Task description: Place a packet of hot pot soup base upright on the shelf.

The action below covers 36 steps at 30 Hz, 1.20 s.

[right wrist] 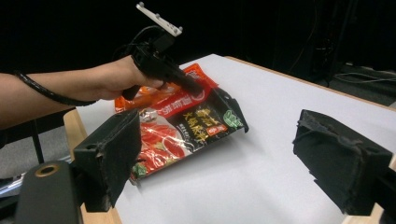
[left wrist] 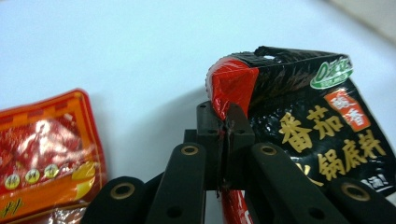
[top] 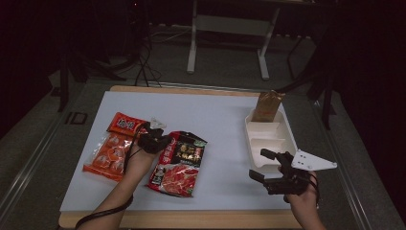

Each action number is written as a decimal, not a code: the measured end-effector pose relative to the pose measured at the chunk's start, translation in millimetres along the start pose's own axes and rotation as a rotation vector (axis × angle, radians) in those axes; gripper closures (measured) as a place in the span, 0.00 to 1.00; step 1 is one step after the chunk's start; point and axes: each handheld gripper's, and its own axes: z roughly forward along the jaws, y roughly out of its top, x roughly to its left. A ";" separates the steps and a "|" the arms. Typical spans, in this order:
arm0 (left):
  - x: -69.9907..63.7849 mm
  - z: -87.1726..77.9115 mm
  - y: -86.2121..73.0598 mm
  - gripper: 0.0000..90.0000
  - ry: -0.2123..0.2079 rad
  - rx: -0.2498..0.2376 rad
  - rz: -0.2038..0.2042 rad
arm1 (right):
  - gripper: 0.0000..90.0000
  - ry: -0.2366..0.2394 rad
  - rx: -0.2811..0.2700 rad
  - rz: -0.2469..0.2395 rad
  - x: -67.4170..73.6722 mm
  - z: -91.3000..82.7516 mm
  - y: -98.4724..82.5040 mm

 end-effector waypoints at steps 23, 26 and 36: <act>-42.6 -66.2 1.1 0.99 -0.068 -0.206 0.159 | 0.19 -0.022 -0.021 -0.001 -4.2 -3.4 8.2; -48.7 -74.8 0.5 0.99 -0.085 -0.232 0.165 | 0.20 -0.043 0.029 -0.005 -1.6 0.3 8.7; -58.9 -96.0 6.0 0.99 -0.142 -0.327 0.166 | 0.15 -0.036 0.009 -0.060 6.0 5.5 16.9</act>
